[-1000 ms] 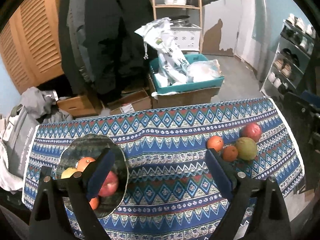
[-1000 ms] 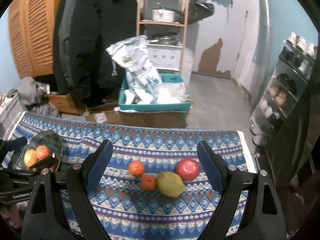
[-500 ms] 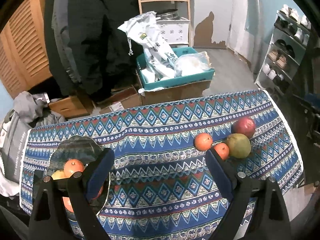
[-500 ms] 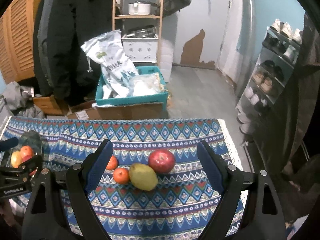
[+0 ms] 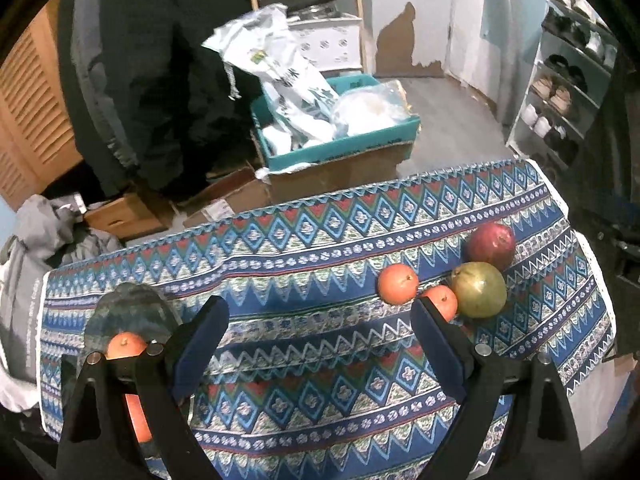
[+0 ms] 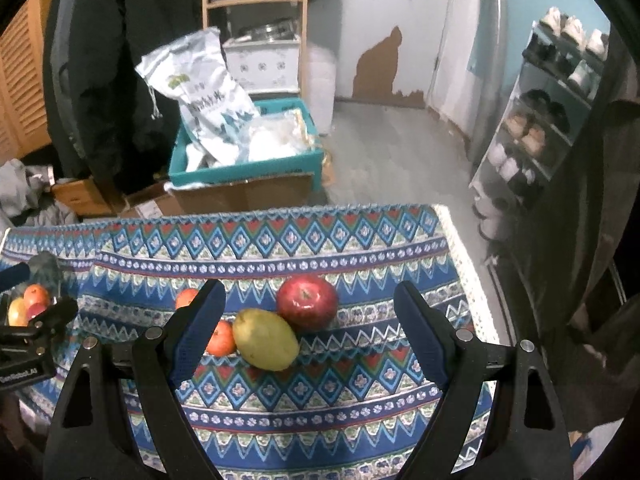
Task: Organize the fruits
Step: 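Grasp the second red apple with the right tool while the left tool grasps a large orange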
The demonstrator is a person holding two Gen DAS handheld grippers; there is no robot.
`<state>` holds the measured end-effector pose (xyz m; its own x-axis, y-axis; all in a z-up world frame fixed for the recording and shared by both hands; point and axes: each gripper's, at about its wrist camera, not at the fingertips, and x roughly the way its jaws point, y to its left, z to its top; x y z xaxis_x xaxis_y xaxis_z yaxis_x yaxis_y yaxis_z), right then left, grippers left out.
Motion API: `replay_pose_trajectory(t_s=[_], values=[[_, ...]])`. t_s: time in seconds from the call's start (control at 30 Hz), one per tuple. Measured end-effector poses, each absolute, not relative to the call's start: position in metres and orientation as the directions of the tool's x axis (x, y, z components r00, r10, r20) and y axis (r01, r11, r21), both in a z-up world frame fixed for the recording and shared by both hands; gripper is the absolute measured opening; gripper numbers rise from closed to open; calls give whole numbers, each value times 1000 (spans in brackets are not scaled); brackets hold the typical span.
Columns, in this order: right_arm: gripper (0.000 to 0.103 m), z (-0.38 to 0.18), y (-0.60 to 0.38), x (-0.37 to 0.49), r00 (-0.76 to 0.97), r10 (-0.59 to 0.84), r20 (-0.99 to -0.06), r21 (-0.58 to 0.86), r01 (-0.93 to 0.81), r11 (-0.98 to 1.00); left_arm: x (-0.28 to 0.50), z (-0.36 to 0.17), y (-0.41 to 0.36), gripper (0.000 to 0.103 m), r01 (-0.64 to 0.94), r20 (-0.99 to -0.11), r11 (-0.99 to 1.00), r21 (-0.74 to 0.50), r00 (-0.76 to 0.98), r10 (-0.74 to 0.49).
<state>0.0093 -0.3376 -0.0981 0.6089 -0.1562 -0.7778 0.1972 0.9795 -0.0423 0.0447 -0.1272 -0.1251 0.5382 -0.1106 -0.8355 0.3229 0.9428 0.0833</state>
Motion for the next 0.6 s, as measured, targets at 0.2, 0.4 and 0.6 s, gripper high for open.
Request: replay_pose_trajectory(t_s=[0.2, 0.4, 0.6], values=[[85, -122, -348, 31, 541, -144, -829, -45, 192, 980, 64, -149, -145, 93, 348, -861, 934, 79, 496, -112], [85, -144, -359, 54, 489, -123, -864, -35, 186, 982, 83, -172, -155, 93, 345, -891, 938, 36, 435, -126], [85, -181, -371, 77, 407, -97, -909, -14, 202, 979, 100, -191, -162, 93, 329, -912, 944, -2, 387, -137]])
